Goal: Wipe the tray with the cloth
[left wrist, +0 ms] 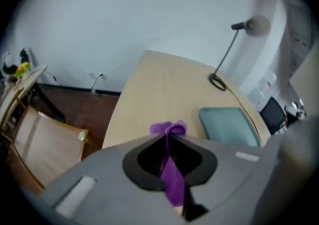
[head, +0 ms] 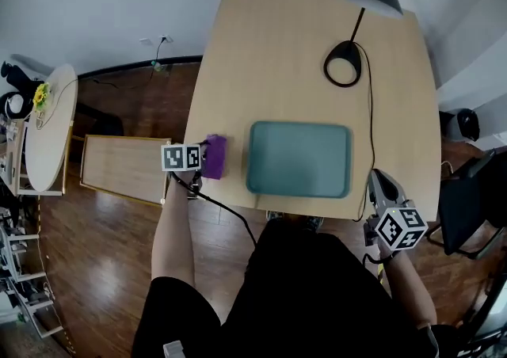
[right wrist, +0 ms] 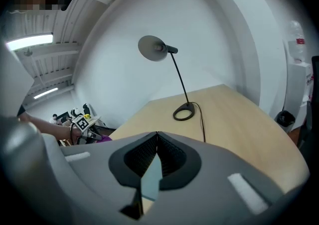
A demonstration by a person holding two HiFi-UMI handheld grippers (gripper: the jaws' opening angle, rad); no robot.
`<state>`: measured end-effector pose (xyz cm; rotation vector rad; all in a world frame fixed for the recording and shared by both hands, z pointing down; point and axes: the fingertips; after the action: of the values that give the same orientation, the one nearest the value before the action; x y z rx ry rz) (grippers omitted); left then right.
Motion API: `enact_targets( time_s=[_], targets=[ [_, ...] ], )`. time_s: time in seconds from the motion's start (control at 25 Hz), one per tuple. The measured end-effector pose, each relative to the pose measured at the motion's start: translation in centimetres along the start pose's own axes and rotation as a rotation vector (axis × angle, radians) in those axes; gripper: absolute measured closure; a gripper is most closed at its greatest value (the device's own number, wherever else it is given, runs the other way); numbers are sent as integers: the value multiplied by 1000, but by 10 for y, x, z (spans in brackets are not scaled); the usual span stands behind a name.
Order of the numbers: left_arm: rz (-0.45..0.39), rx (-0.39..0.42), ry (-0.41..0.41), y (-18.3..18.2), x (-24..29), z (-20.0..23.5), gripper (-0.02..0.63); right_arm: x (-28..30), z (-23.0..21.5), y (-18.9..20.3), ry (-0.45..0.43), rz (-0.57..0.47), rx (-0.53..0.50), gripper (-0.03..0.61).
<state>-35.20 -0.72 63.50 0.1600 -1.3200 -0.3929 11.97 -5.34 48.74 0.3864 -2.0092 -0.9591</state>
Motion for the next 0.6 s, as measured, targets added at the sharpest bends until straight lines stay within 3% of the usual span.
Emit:
enact_targets(
  time_s=[0.2, 0.32, 0.4, 0.48, 0.52, 0.6],
  targets=[
    [-15, -214, -99, 20, 8, 71, 540, 15, 7, 4, 25, 28, 41, 574],
    [-139, -271, -228, 19, -30, 97, 525, 24, 20, 4, 16, 35, 32, 574],
    [-189, -144, -309, 16, -60, 77, 526, 32, 26, 1, 14, 29, 31, 574],
    [-153, 83, -307, 15, -64, 24, 509, 39, 31, -1, 10, 24, 37, 574],
    [-118, 165, -287, 15, -53, 2, 417, 42, 34, -2, 5, 22, 39, 574],
    [-28, 212, -264, 19, -18, -12, 289, 46, 42, -3, -9, 21, 36, 574]
  ],
)
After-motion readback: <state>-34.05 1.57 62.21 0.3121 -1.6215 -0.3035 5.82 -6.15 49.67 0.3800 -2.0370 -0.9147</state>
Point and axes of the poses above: the fingertips, and each gripper's own axes: x forward along the fingers, z to its left, y out of its underside, and after that the axes turned 10 degrees about z, right-handed
